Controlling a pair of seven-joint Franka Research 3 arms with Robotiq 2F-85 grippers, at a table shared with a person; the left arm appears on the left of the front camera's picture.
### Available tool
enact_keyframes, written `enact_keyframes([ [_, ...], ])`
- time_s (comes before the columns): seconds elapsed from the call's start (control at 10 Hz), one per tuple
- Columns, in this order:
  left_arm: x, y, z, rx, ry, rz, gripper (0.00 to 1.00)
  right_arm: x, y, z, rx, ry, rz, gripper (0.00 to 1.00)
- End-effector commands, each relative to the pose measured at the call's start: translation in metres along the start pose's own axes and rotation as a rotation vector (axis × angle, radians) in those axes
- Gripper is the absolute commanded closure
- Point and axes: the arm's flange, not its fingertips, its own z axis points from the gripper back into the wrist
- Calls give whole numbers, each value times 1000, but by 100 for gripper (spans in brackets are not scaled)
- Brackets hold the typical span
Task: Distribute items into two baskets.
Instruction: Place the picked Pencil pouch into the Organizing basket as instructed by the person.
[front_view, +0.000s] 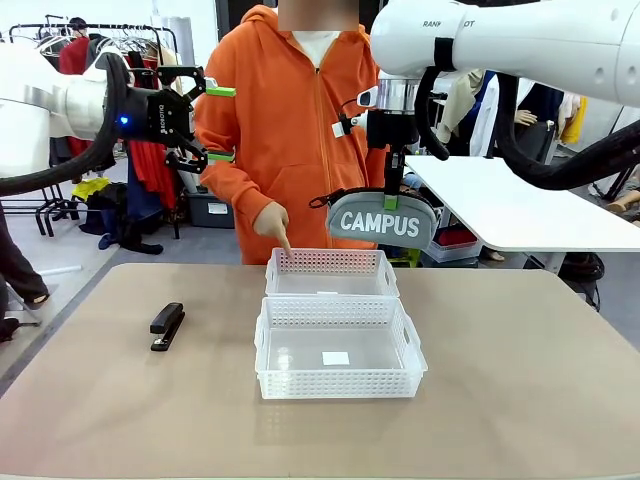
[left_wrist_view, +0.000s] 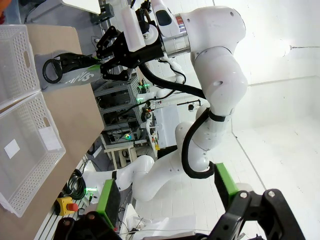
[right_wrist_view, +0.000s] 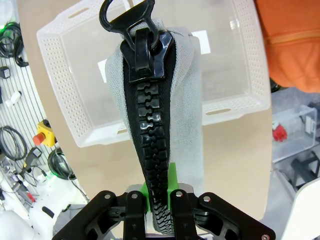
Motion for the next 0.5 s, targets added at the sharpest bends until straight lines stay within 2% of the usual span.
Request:
enact_keyframes([
  [0.0, -1, -2, 1, -2, -1, -4, 0, -1, 1, 4, -6, -3, -4, 100],
  [0.4, -1, -2, 1, -2, -1, -4, 0, -1, 1, 4, -6, -3, -4, 100],
])
